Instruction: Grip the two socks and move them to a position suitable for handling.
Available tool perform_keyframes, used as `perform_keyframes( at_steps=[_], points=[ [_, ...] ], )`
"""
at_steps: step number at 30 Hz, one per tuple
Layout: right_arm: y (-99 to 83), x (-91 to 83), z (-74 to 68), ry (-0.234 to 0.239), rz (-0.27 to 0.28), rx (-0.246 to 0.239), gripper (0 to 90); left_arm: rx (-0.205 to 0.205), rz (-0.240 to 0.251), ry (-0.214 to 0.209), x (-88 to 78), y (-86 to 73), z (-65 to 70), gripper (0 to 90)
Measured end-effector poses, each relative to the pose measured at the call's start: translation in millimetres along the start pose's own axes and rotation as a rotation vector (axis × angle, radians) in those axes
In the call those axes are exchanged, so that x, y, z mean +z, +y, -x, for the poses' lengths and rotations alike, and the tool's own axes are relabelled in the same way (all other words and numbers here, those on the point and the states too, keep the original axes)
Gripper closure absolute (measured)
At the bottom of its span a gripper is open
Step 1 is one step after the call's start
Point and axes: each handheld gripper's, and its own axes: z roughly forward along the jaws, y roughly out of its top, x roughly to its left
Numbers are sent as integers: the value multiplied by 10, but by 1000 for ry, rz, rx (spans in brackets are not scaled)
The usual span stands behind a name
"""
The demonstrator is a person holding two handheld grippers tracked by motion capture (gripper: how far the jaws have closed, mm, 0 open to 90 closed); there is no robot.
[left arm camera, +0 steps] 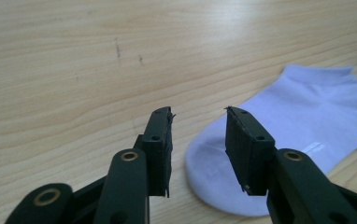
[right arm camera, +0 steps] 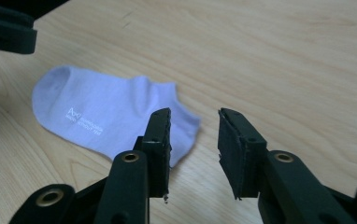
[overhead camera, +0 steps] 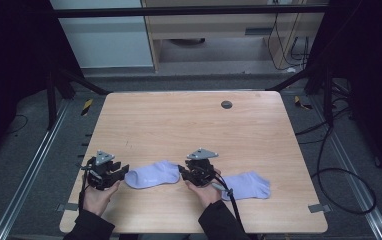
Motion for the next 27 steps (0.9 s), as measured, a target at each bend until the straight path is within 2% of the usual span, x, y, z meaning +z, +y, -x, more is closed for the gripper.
perform_keyframes(
  at_steps=[6, 7, 8, 13, 14, 17, 20, 21, 22, 23, 27],
  points=[
    [11, -293, 221, -5, 28, -13, 567, 15, 35, -37, -52, 64, 143, 579],
    [11, -293, 221, -5, 28, -13, 567, 15, 35, -37, -52, 64, 143, 577],
    [-5, -428, 321, -18, 32, -19, 540, 22, 42, -61, -59, 88, 228, 575],
    [-52, -724, 556, -44, 58, 5, 475, 34, 53, -108, -43, 163, 422, 574],
    [-69, -782, 604, -56, 62, 7, 458, 34, 53, -108, -43, 163, 422, 573],
    [-134, -953, 747, -75, 73, 22, 422, 51, 52, -140, 13, 235, 597, 568],
    [-208, -1116, 880, -102, 84, 38, 411, 70, 56, -163, 60, 280, 749, 565],
    [-208, -1116, 880, -102, 84, 38, 411, 70, 56, -163, 60, 280, 749, 564],
    [-233, -1167, 923, -111, 86, 40, 414, 84, 53, -169, 86, 300, 825, 564],
    [-290, -1269, 1011, -132, 83, 36, 456, 95, 50, -178, 114, 317, 895, 559],
    [-389, -1399, 1134, -149, 79, 34, 466, 111, 45, -195, 199, 336, 1091, 556]
  ],
)
